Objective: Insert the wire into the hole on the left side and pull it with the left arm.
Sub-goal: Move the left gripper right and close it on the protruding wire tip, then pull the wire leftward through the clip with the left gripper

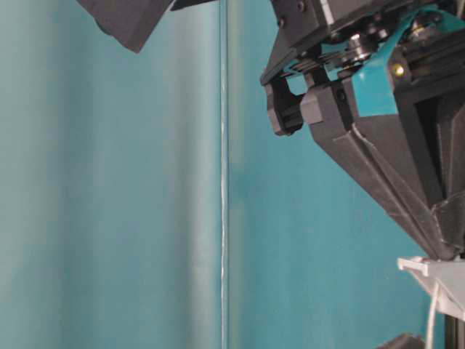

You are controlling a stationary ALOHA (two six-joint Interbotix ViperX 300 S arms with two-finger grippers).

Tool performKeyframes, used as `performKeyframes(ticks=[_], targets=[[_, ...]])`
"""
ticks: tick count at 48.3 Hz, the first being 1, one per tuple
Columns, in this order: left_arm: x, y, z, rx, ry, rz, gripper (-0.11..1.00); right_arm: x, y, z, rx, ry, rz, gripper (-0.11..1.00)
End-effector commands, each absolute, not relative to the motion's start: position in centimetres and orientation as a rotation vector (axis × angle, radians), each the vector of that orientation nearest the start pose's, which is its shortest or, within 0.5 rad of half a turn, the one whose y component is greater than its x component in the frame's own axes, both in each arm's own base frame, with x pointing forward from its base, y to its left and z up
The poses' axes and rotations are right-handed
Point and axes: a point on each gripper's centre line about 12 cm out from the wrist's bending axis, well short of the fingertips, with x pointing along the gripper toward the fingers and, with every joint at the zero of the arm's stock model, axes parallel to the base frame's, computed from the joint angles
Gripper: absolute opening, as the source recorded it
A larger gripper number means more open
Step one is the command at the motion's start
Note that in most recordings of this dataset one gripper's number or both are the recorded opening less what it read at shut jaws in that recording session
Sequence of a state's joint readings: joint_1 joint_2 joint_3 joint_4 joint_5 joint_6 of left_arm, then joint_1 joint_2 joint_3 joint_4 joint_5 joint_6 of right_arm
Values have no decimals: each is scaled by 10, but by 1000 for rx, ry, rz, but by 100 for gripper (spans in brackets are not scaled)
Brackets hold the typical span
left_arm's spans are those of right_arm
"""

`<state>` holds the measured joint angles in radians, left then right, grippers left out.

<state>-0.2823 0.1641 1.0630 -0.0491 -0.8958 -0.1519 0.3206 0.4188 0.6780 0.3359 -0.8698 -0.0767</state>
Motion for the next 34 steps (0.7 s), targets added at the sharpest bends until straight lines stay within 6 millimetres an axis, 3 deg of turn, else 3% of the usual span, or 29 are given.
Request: performKeyframes(ticks=[1,6,34], targets=[[315,-88,101,-135,323,-218,-6,416,107,90,79,222,51,5],[314,-88,100,-133,335,-218,-10,415,107,89,78,224,51,5],[313,-89,98,-131,351,-220,-10,417,110,84,127,293,56,5]])
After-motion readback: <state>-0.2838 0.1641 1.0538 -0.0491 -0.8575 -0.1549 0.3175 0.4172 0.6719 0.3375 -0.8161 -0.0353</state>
